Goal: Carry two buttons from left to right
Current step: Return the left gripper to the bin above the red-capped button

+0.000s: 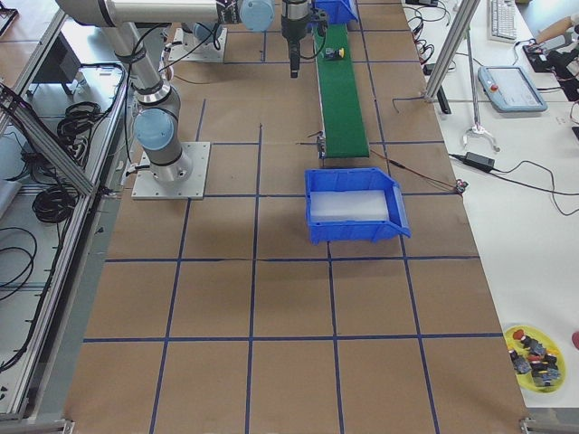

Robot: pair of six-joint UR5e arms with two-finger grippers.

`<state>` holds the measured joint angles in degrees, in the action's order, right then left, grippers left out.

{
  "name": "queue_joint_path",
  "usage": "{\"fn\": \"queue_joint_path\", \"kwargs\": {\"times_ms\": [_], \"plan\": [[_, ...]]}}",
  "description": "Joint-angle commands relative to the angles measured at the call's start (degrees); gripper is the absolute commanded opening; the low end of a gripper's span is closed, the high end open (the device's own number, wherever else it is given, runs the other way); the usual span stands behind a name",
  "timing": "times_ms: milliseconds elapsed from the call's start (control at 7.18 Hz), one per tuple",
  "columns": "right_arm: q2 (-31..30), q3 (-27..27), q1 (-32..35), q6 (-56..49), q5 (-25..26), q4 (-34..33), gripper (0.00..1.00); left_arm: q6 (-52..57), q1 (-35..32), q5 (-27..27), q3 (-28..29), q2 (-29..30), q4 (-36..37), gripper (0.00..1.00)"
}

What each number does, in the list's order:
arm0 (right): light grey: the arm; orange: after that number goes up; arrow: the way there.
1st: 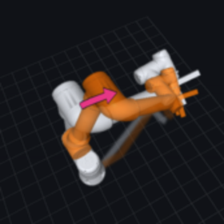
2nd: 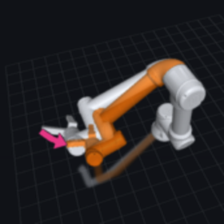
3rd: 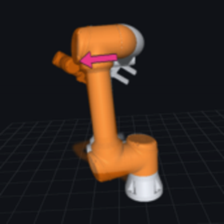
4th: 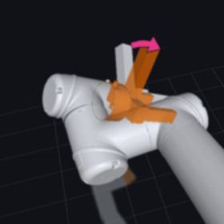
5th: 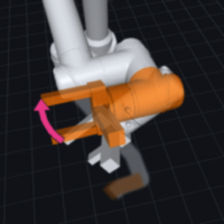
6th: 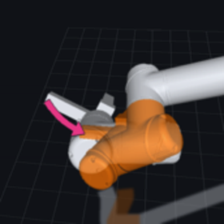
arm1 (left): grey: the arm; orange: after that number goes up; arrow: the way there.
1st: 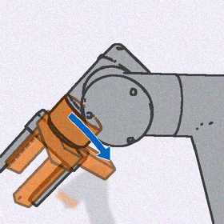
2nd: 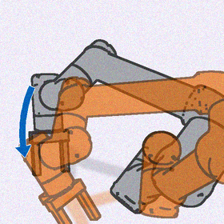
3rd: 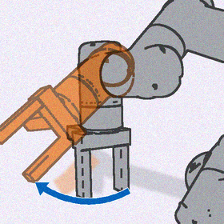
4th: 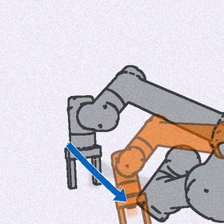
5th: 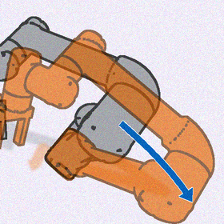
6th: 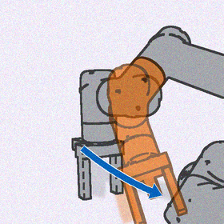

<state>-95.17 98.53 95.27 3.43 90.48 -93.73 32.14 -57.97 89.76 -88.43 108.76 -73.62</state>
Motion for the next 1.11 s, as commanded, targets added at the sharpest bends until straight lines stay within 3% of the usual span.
{"fn": "queue_joint_path", "kwargs": {"times_ms": [0, 418, 974], "plan": [[-0.02, 0.00, 0.00, -0.01, 0.05, -0.05, 1.00, 0.02, -0.04, -0.20, -5.07, 1.80, 7.84, 0.99], [-0.02, 0.00, 0.00, -0.01, -0.04, -0.05, 1.00, 0.02, 0.05, -0.20, -7.19, 6.98, 15.77, 0.99], [-0.02, 0.00, 0.09, -0.01, 0.05, -0.05, 1.00, -0.33, -0.21, 0.15, -8.69, 9.36, 19.30, 0.99]]}}
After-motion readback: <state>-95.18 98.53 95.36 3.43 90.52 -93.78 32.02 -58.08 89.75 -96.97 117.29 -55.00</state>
